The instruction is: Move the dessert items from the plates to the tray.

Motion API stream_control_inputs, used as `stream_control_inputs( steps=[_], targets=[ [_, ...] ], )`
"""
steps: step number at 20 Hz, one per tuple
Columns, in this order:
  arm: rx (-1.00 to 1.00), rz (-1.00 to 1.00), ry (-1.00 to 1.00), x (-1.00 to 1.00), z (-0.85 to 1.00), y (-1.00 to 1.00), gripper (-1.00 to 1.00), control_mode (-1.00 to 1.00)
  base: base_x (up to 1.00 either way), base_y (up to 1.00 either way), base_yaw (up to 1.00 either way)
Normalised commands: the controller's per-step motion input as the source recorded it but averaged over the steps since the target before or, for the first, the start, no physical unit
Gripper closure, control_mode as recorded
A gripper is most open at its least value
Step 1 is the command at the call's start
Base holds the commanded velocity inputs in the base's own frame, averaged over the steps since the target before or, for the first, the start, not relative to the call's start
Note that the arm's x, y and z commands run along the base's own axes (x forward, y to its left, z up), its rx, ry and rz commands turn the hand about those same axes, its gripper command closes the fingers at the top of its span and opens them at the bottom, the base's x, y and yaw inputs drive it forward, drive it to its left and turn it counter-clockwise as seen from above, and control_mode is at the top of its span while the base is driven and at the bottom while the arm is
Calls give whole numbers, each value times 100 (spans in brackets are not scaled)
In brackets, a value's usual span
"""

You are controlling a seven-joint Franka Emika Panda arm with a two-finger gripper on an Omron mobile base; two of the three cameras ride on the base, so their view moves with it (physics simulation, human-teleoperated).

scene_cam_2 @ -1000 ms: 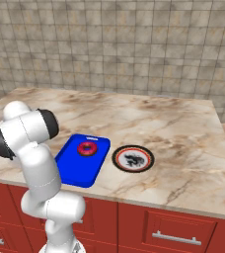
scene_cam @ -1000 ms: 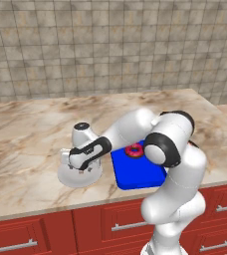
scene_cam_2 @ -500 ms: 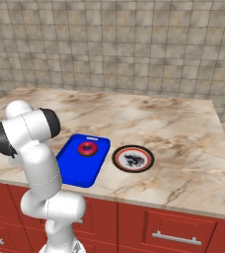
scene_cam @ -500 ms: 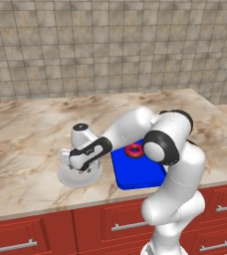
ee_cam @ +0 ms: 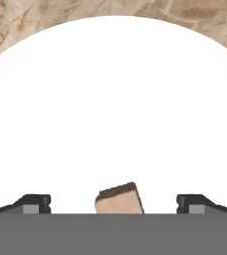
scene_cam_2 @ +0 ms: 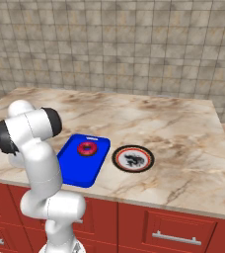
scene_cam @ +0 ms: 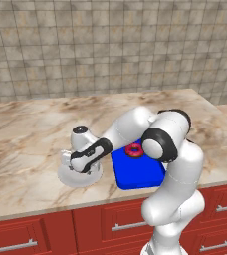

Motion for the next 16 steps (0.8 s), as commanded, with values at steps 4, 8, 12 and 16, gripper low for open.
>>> stream_control_inputs(
  steps=[4,8,12,16],
  targets=[
    [0,-6,0,0,-10,1,100,-100,0,0,0],
    [0,-6,0,0,-1,0,100,-100,0,0,0],
    [0,-4,0,0,0,0,100,-100,0,0,0],
    [0,-4,0,0,17,0,100,-100,0,0,0]
  ],
)
